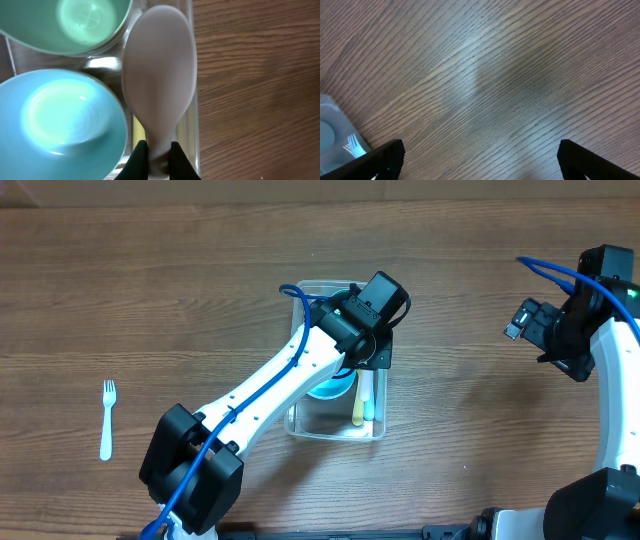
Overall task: Pack container
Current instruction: 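Carry the white spoon over the container and lower it in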
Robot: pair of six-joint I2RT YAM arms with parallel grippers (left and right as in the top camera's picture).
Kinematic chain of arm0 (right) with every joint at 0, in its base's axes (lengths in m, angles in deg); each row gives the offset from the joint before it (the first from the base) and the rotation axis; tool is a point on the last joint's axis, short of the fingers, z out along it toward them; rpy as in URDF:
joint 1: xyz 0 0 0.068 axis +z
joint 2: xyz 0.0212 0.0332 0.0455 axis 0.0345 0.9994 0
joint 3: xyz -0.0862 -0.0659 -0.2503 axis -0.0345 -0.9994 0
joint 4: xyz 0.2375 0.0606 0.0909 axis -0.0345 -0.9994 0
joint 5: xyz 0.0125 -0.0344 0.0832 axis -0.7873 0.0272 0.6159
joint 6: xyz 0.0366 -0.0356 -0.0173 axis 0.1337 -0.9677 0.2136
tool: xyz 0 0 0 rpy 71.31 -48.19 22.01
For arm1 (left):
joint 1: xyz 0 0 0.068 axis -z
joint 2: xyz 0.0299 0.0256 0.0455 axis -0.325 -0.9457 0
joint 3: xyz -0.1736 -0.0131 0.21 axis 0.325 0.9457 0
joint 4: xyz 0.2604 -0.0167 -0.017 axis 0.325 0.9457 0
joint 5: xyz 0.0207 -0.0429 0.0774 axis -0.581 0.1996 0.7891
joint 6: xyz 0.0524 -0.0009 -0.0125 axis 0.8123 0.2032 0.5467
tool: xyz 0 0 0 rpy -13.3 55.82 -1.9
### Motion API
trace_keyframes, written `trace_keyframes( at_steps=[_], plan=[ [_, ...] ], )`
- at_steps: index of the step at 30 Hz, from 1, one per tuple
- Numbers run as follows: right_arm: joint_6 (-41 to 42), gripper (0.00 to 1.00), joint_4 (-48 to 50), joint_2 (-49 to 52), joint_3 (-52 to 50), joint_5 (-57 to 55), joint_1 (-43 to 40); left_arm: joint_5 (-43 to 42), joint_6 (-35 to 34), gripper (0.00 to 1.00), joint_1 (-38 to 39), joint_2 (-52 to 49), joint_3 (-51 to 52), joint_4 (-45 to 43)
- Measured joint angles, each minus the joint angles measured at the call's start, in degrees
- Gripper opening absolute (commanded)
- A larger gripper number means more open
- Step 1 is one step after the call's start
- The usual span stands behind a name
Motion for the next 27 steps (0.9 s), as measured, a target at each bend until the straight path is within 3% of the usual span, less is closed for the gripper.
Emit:
trace_keyframes(
  at_steps=[1, 3, 5, 10, 17, 20, 23, 27],
  plan=[
    [0.0, 1.0, 0.0, 0.0, 0.0, 0.0, 0.0, -0.2, 0.0, 0.14, 0.0, 0.0, 0.0, -0.1],
    [0.0, 1.0, 0.0, 0.0, 0.0, 0.0, 0.0, -0.7, -0.4, 0.47, 0.0, 0.0, 0.0, -0.1],
    [0.0, 1.0, 0.0, 0.0, 0.0, 0.0, 0.0, -1.1, -0.7, 0.62, 0.1, 0.0, 0.0, -0.1],
    [0.0, 1.0, 0.0, 0.0, 0.0, 0.0, 0.0, -1.4, -0.3, 0.65, 0.1, 0.0, -1.0, 1.3],
    [0.0, 1.0, 0.0, 0.0, 0.0, 0.0, 0.0, 2.8, 1.4, 0.66, -2.8, 0.0, -19.6, 22.0],
    [0.0, 1.0, 0.0, 0.0, 0.0, 0.0, 0.0, 8.2, 1.9, 0.67, -7.2, 0.0, -28.1, 36.3],
    [0.0, 1.0, 0.0, 0.0, 0.0, 0.0, 0.0, 12.2, 2.3, 0.69, -13.7, 0.7, -30.4, 42.4],
    [0.0, 1.0, 0.0, 0.0, 0.0, 0.0, 0.0, 12.8, 4.4, 0.71, -21.1, 0.7, -30.3, 43.8]
  ],
)
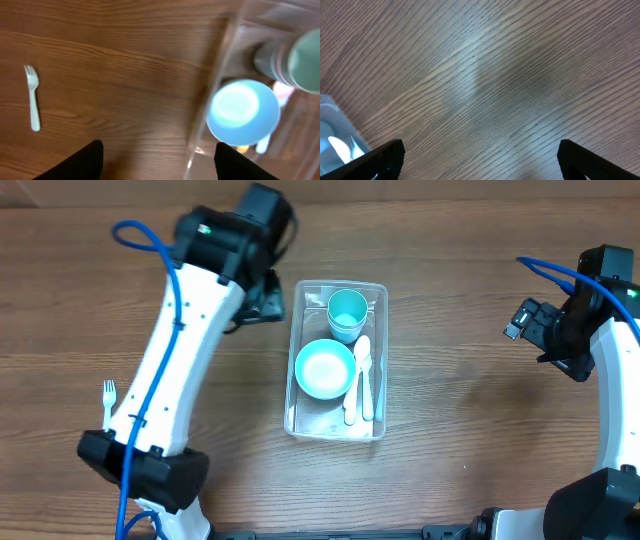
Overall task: Pack container
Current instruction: 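Carry the white spoon over the container and lower it in, then release spoon, raise left arm and move it to the light-blue fork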
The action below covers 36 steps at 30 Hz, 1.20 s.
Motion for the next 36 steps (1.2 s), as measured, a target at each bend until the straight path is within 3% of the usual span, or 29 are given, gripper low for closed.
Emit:
trace_keyframes(
  at_steps=[8, 11, 14, 18, 20, 23, 27, 31, 32, 36],
  plan=[
    [0.0, 1.0, 0.0, 0.0, 0.0, 0.0, 0.0, -0.2, 2.6, 0.72, -8.4, 1.2, 4.1, 0.0],
    [0.0, 1.0, 0.0, 0.0, 0.0, 0.0, 0.0, 2.4, 2.2, 0.83, -9.1, 6.9, 12.8, -0.5],
    [0.0, 1.0, 0.0, 0.0, 0.0, 0.0, 0.0, 4.3, 2.2, 0.87, -12.1, 15.4, 22.1, -3.3],
    [0.0, 1.0, 0.0, 0.0, 0.0, 0.0, 0.0, 3.6, 4.6, 0.89, -20.9, 24.2, 33.2, -9.3],
    [0.0, 1.0, 0.0, 0.0, 0.0, 0.0, 0.0, -0.3, 8.9, 0.88, -28.9, 27.2, 40.8, -14.4],
    [0.0, 1.0, 0.0, 0.0, 0.0, 0.0, 0.0, -6.6, 15.5, 0.87, -37.8, 27.2, 49.2, -20.2],
    [0.0, 1.0, 0.0, 0.0, 0.0, 0.0, 0.0, -9.7, 19.9, 0.87, -44.2, 26.3, 57.1, -25.6],
    [0.0, 1.0, 0.0, 0.0, 0.0, 0.0, 0.0, -7.1, 21.7, 0.87, -46.8, 25.4, 60.2, -28.7],
    [0.0, 1.0, 0.0, 0.0, 0.0, 0.0, 0.0, -6.2, 22.2, 1.0, -46.8, 25.3, 60.2, -29.6],
    [0.0, 1.0, 0.0, -0.1, 0.0, 0.0, 0.0, -2.5, 25.9, 0.96, -46.8, 25.3, 60.2, -32.3]
  ],
)
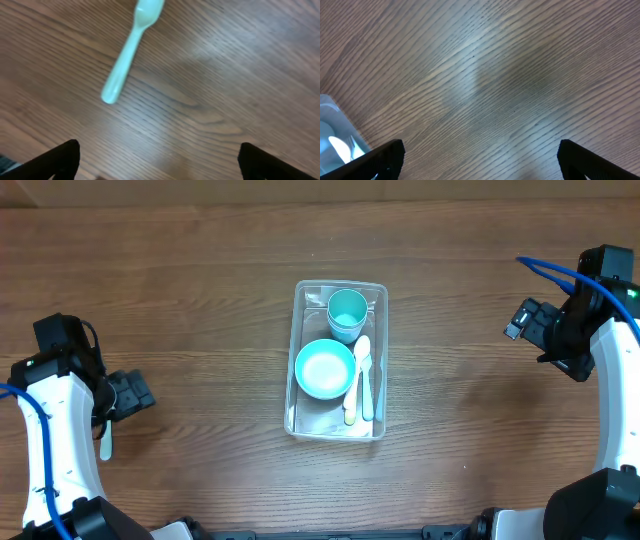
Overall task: Pack container
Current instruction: 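Release spoon, raise left arm and move it to the light-blue fork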
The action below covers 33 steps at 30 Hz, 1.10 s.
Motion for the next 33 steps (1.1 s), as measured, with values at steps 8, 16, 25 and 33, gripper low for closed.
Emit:
trace_keyframes(
  at_steps=[8, 16, 25, 33],
  plan=[
    [0.0, 1.0, 0.0, 0.0, 0.0, 0.0, 0.0, 3.0, 13.0, 0.9, 0.0, 0.0, 0.4, -8.7],
    [0.0, 1.0, 0.0, 0.0, 0.0, 0.0, 0.0, 2.0, 21.1, 0.93, -0.5, -2.6, 3.7, -16.3],
    [0.0, 1.0, 0.0, 0.0, 0.0, 0.0, 0.0, -5.3, 23.6, 0.93, -4.9, -16.2, 4.2, -16.1],
    [0.0, 1.0, 0.0, 0.0, 0.0, 0.0, 0.0, -7.1, 25.6, 0.91, -9.0, -16.5, 4.2, -16.6]
  ],
)
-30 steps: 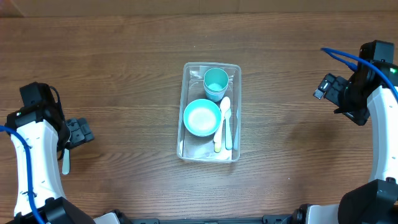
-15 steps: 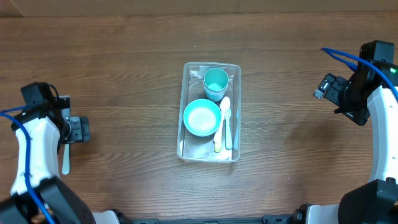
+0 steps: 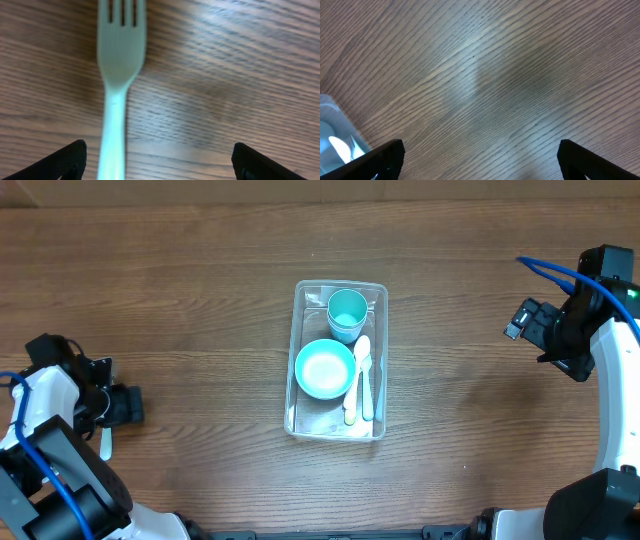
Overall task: Pack container
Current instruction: 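Release spoon, raise left arm and move it to the light-blue fork, then lower left gripper onto the light-blue fork handle and grasp it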
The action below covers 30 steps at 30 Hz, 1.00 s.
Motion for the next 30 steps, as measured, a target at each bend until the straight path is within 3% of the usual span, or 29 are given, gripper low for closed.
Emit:
trace_keyframes(
  at_steps=[11, 16, 19, 23, 30],
  plan=[
    [0.0, 1.0, 0.0, 0.0, 0.0, 0.0, 0.0, -3.1, 4.5, 0.89, -1.4, -3.6, 0.0, -5.8],
    [0.0, 1.0, 0.0, 0.0, 0.0, 0.0, 0.0, -3.2, 5.6, 0.8, -1.4, -4.9, -0.6, -6.0],
    [0.0, 1.0, 0.0, 0.0, 0.0, 0.0, 0.0, -3.1, 6.3, 0.71, -1.5, -5.2, -0.8, -6.2],
    [0.0, 1.0, 0.0, 0.0, 0.0, 0.0, 0.0, -3.1, 5.8, 0.37, -1.6, -5.3, -1.0, -6.5],
    [0.0, 1.0, 0.0, 0.0, 0.0, 0.0, 0.0, -4.2, 4.9, 0.15, -1.5, -5.4, -1.3, -5.2]
  ],
)
